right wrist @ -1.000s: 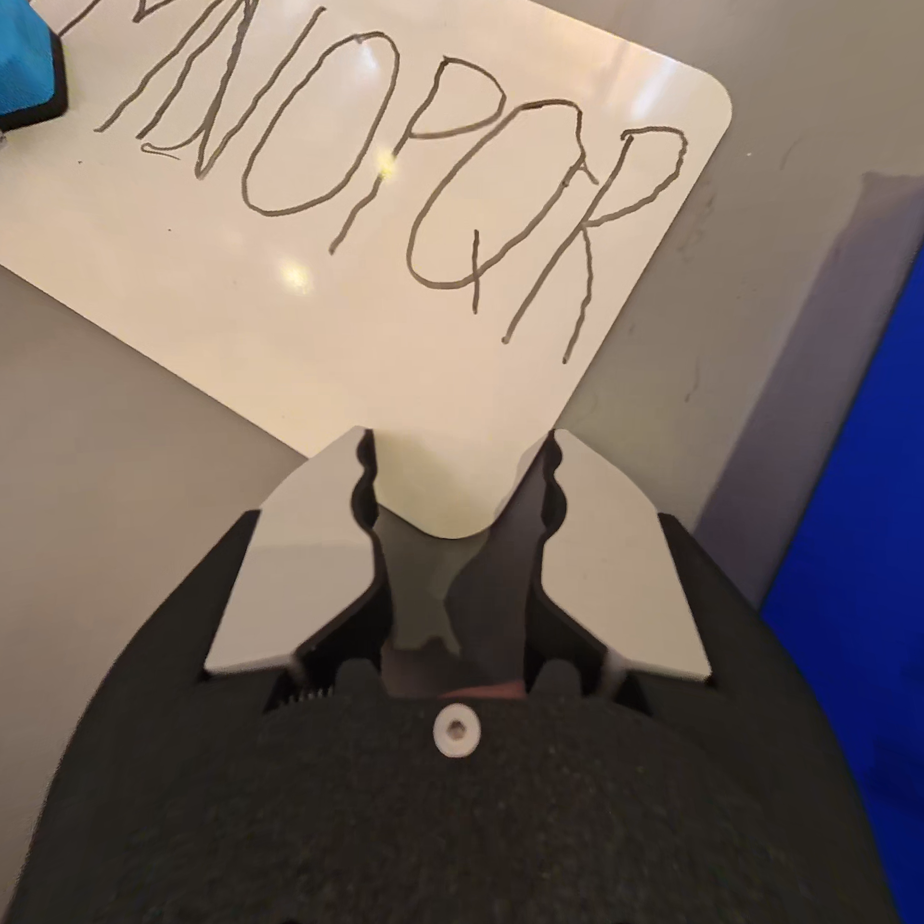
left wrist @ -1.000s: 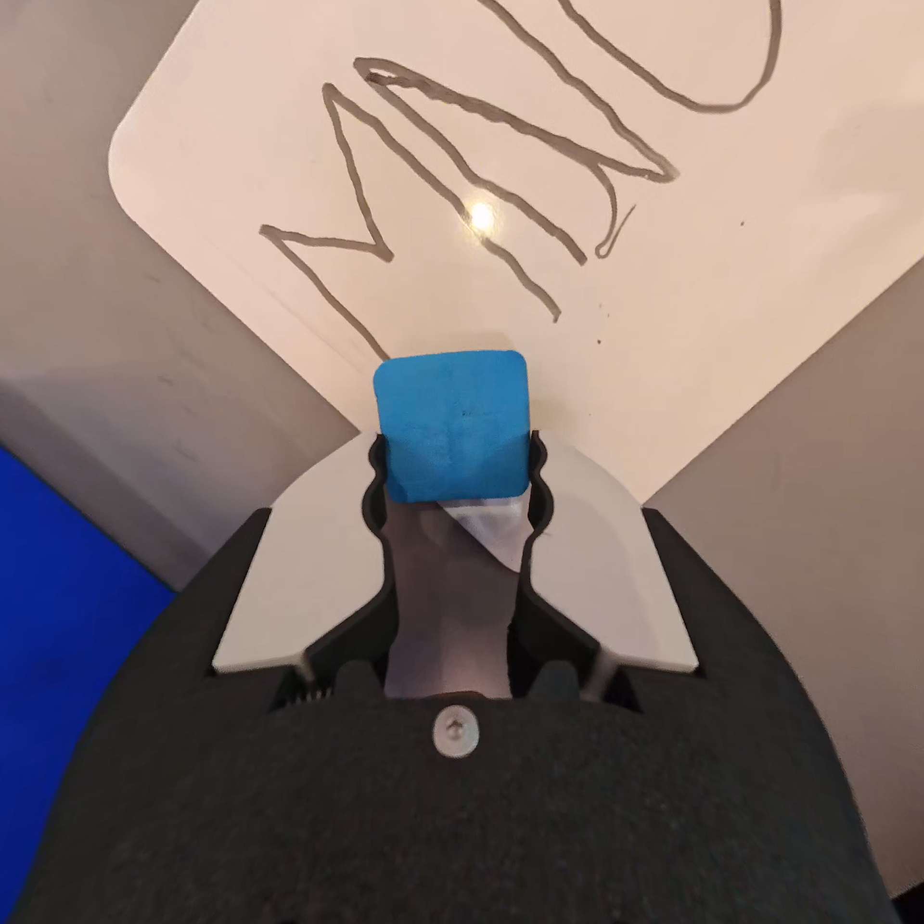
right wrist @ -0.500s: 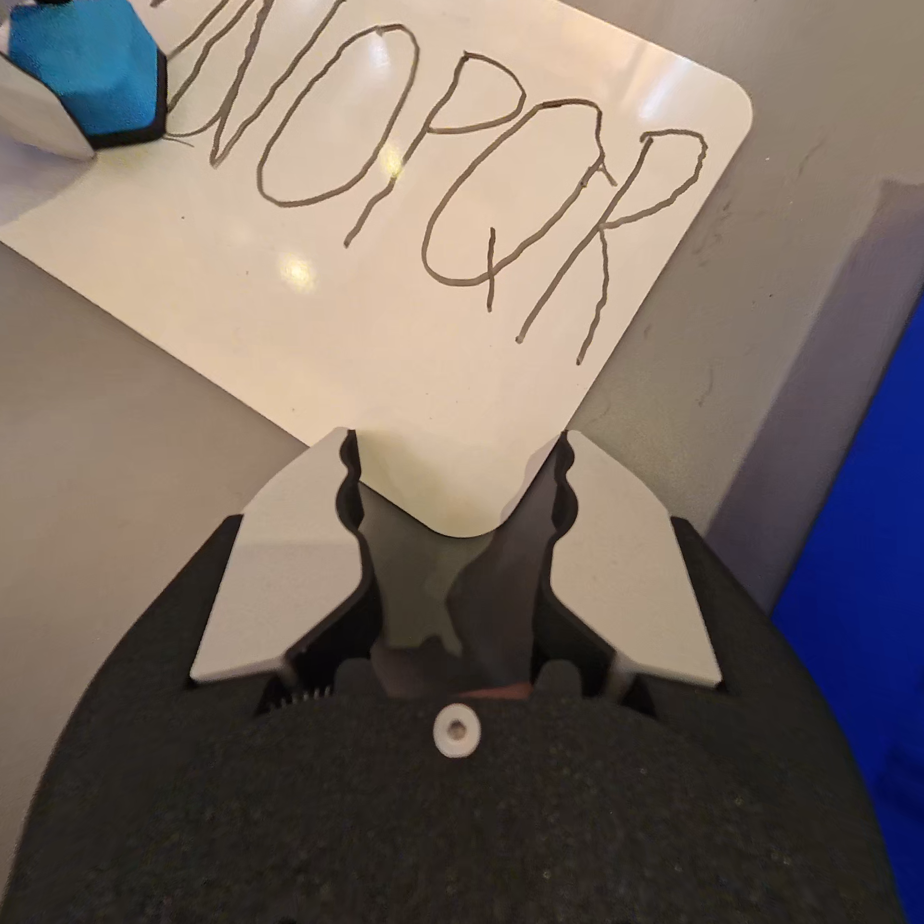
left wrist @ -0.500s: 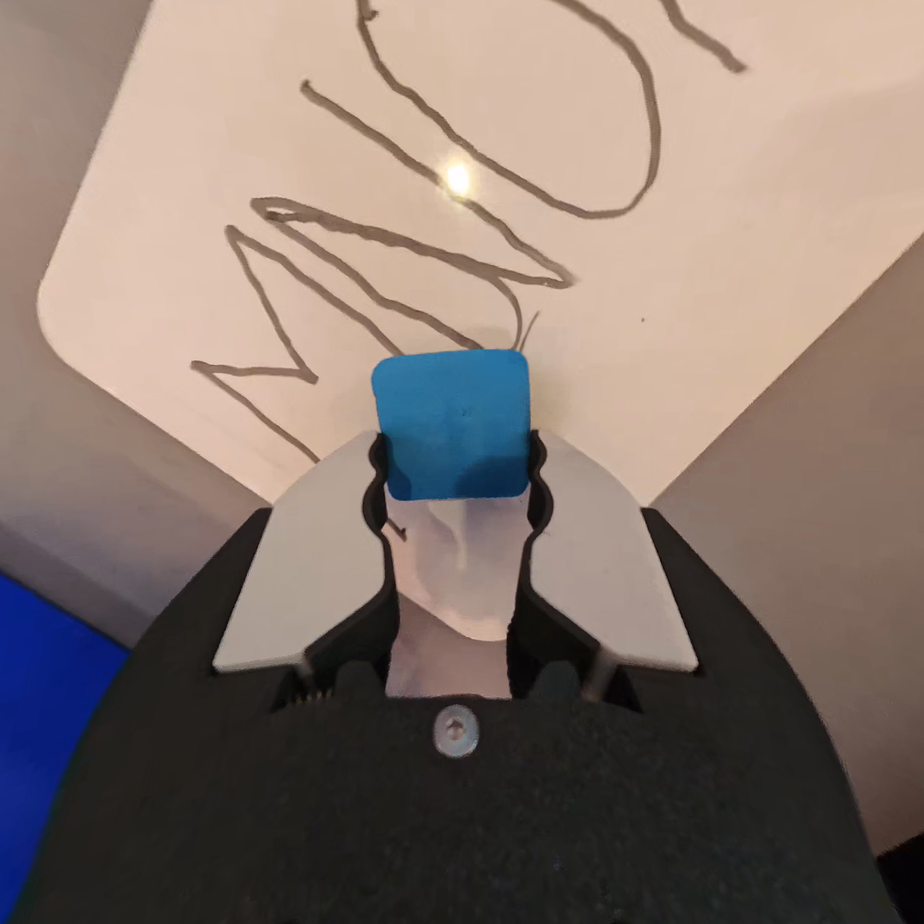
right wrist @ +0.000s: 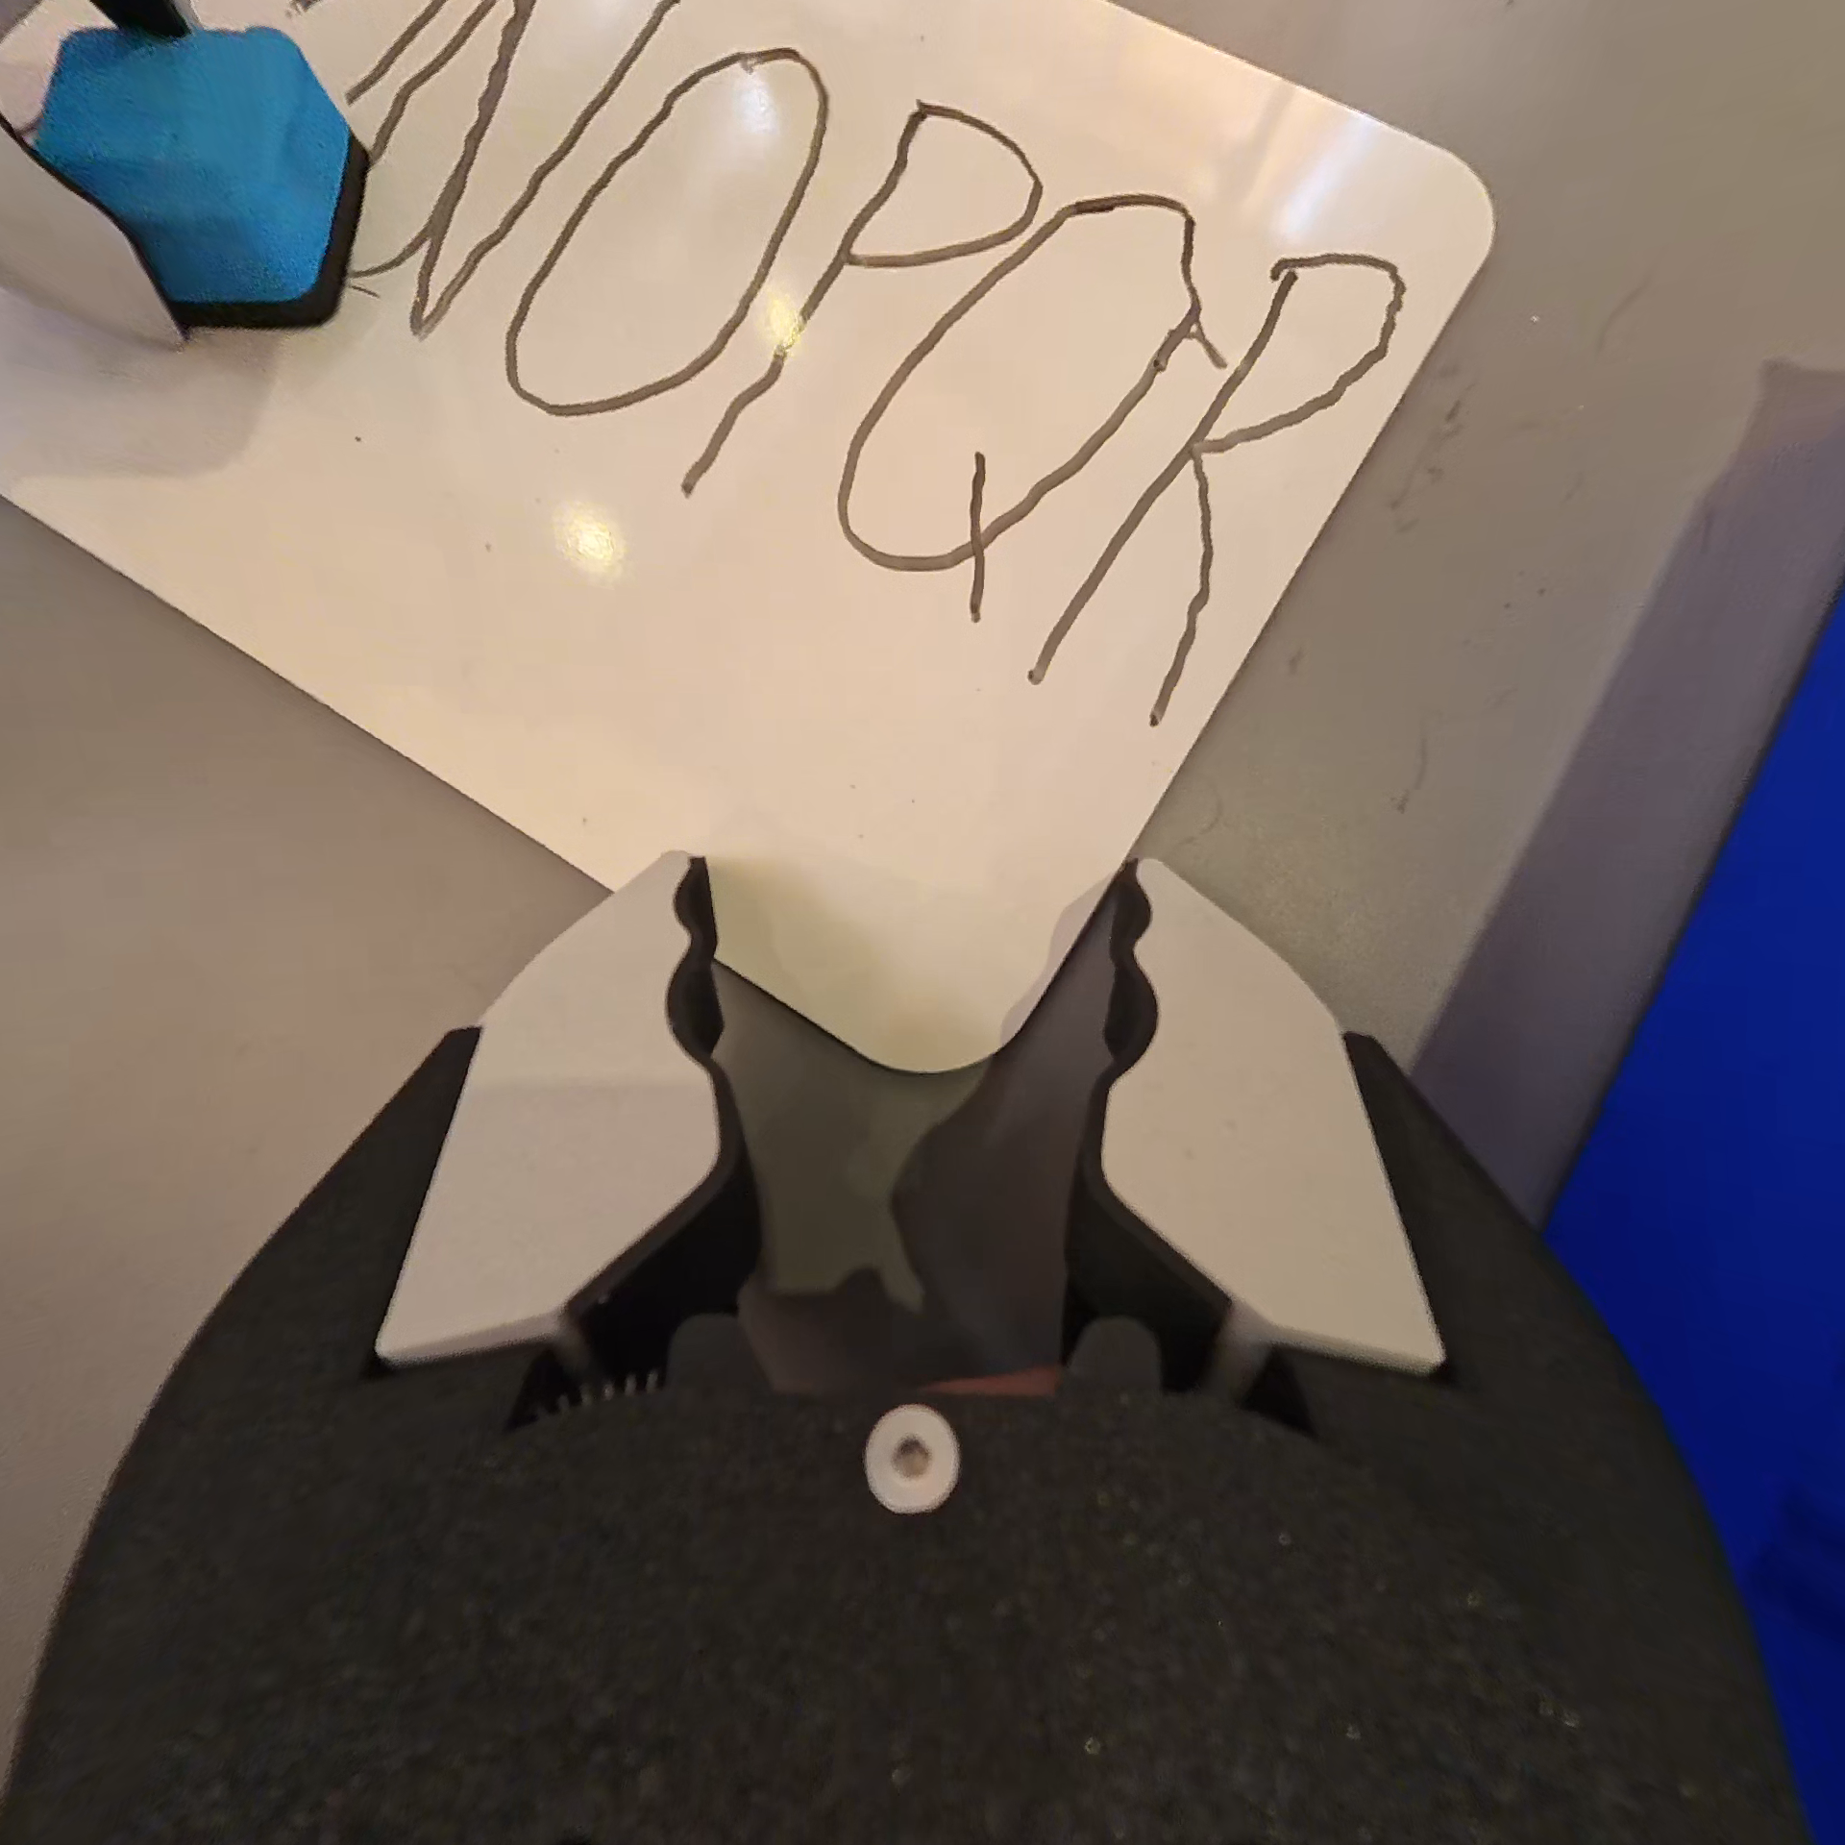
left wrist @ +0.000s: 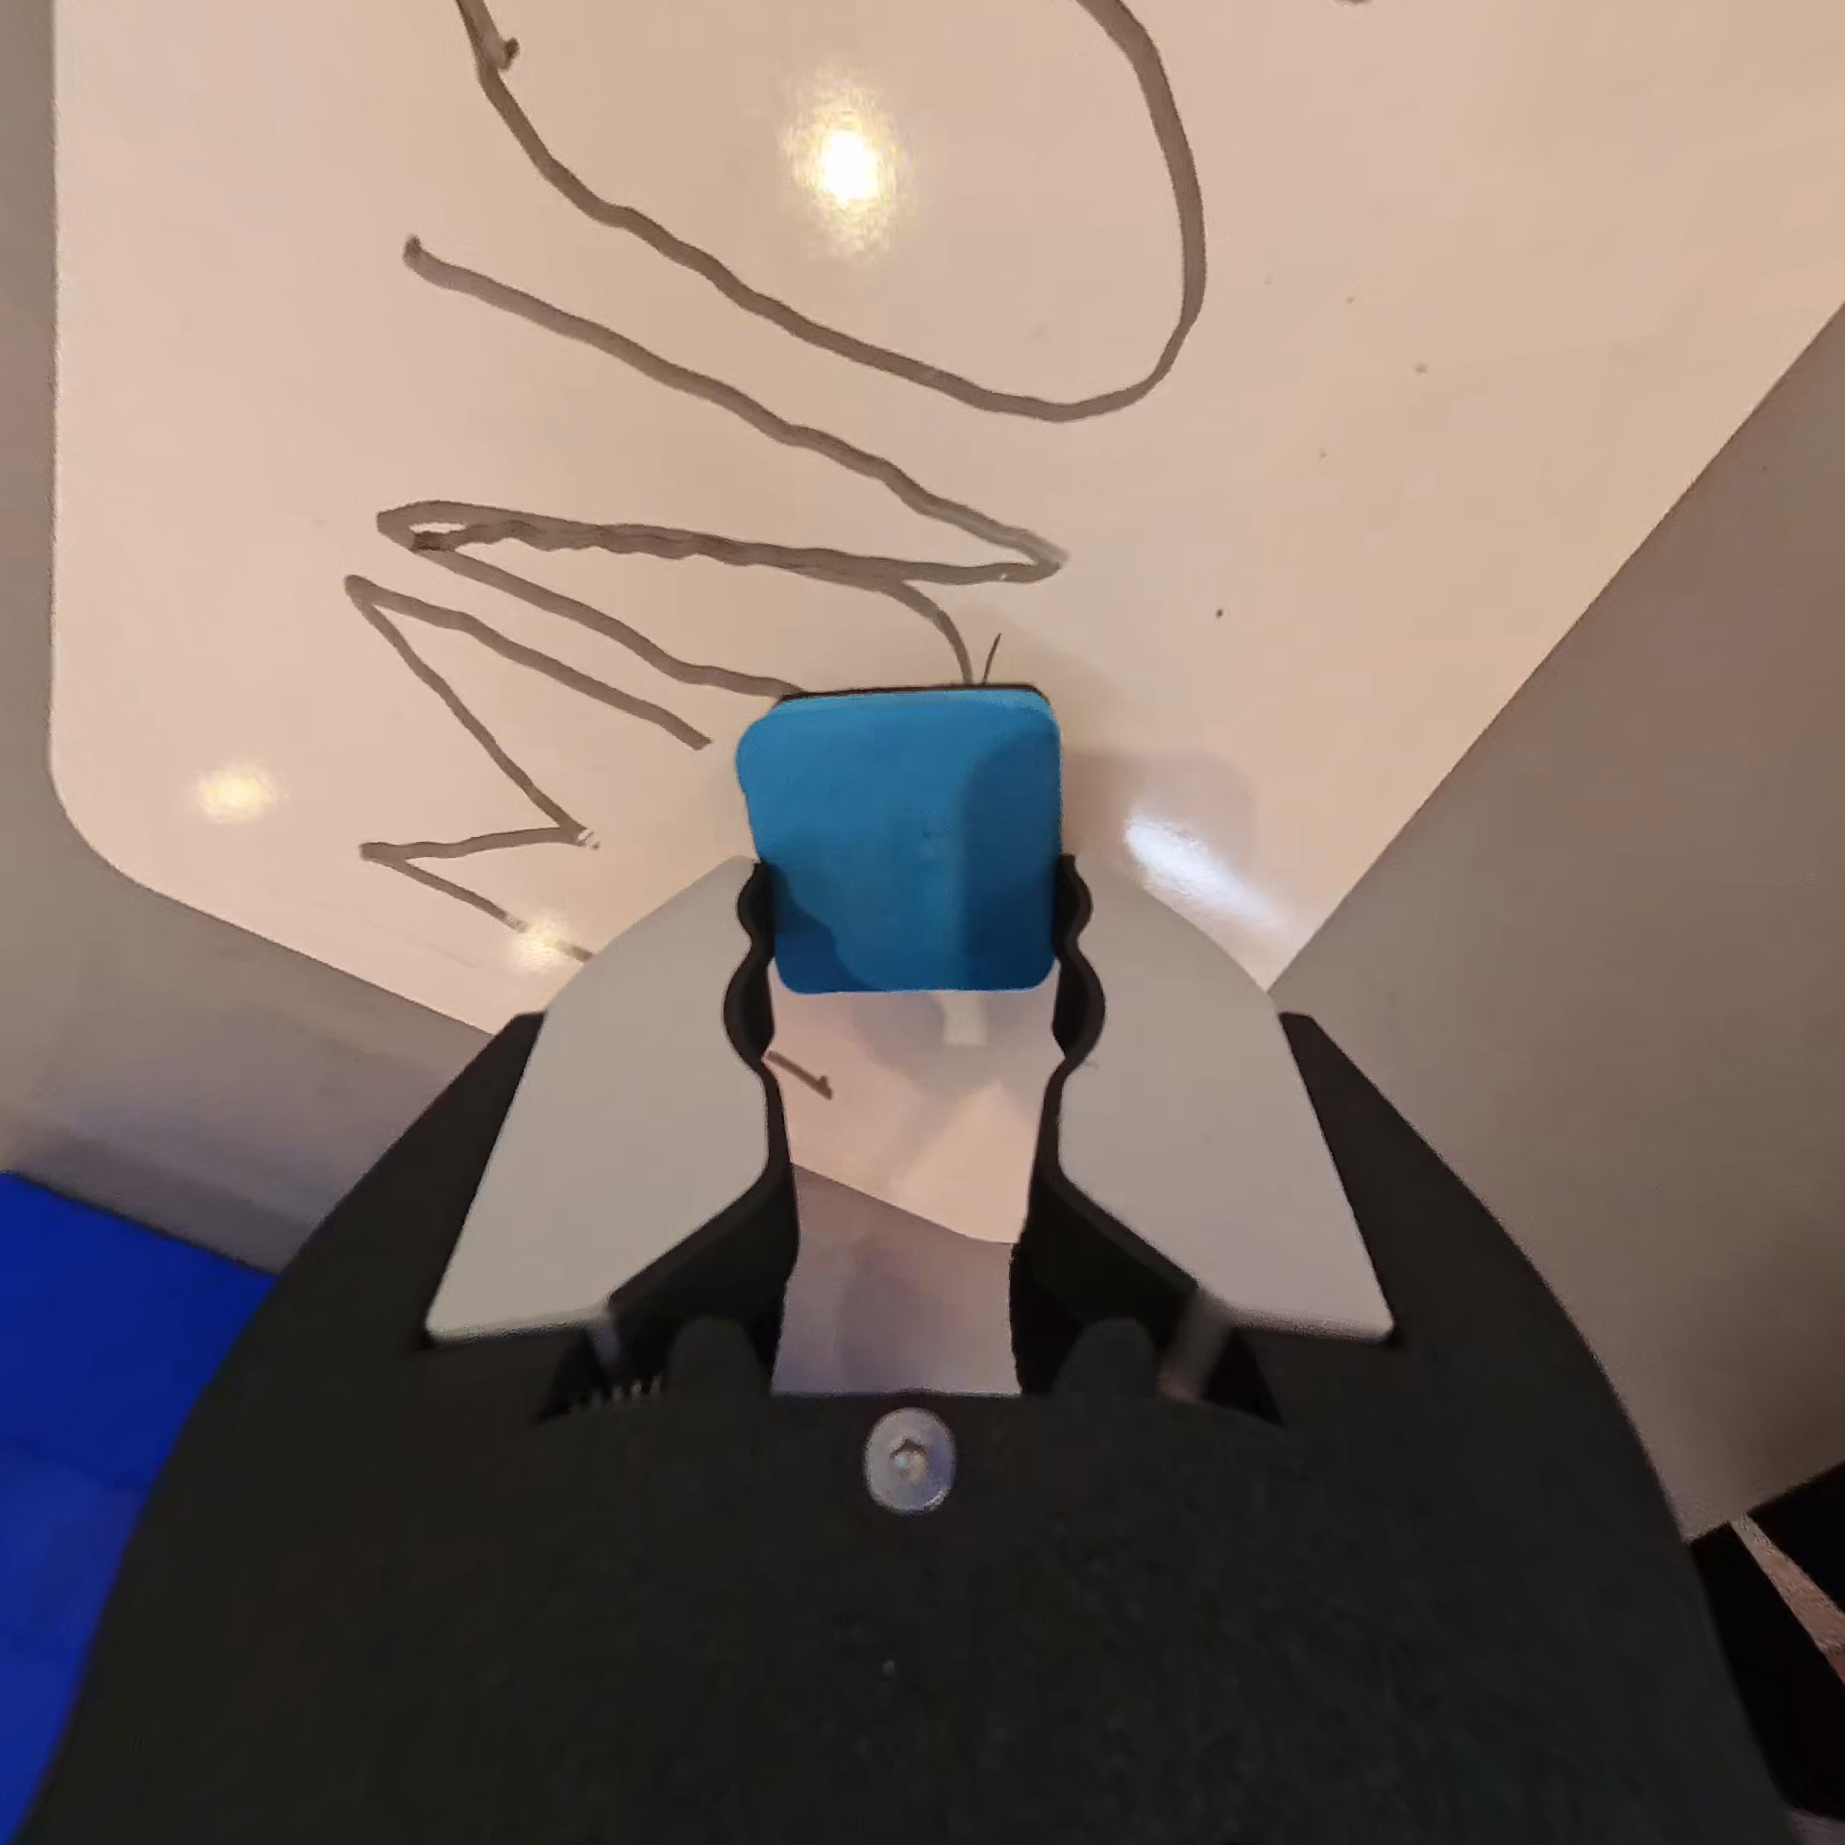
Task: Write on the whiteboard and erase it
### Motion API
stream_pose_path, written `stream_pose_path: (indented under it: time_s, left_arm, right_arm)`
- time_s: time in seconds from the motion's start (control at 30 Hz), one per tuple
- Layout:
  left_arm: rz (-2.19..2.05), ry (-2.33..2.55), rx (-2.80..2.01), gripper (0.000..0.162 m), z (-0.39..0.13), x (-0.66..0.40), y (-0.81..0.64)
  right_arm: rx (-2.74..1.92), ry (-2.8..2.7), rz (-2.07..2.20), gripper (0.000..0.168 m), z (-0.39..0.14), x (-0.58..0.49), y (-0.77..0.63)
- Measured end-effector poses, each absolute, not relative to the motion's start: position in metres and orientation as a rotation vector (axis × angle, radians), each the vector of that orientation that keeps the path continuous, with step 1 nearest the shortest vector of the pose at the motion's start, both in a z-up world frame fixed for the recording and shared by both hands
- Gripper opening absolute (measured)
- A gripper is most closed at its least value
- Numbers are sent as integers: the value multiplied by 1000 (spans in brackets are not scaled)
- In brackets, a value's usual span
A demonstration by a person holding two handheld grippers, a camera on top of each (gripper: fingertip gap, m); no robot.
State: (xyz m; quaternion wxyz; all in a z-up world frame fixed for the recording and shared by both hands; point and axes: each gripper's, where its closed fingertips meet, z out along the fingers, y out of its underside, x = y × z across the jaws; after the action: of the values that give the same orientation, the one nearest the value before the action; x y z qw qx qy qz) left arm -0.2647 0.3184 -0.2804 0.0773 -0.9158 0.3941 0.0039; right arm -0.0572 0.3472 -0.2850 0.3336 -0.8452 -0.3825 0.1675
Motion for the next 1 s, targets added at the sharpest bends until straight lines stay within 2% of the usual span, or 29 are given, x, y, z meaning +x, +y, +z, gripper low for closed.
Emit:
stream_pose_path:
  time_s: [0.17, 0.23, 0.4, 0.57, 0.63, 0.7, 0.9, 1.0]
  left_arm:
    - [-7, 1235, -2713, 55, -279, -279, 316]
    - [-105, 1204, -2661, 71, -270, -268, 315]
    - [-140, 1139, -2527, 66, -248, -266, 328]
    - [-177, 1159, -2519, 31, -262, -261, 328]
    - [-176, 1124, -2537, 27, -262, -267, 327]
    - [-170, 1139, -2548, 0, -262, -277, 321]
    - [-235, 1130, -2563, 0, -259, -283, 319]
    - [-170, 1123, -2544, 21, -254, -283, 326]
  right_arm:
    - [-2207, -997, 436, 77, -285, -58, 347]
    - [-2207, -997, 437, 77, -285, -58, 347]
    - [-2207, -999, 438, 78, -285, -58, 347]
    - [-2206, -1002, 439, 78, -285, -58, 346]
    - [-2206, -1002, 440, 78, -285, -57, 346]
    - [-2205, -1003, 441, 78, -285, -58, 346]
    - [-2204, -1007, 444, 78, -285, -58, 346]
    - [-2204, -1007, 444, 78, -285, -58, 346]
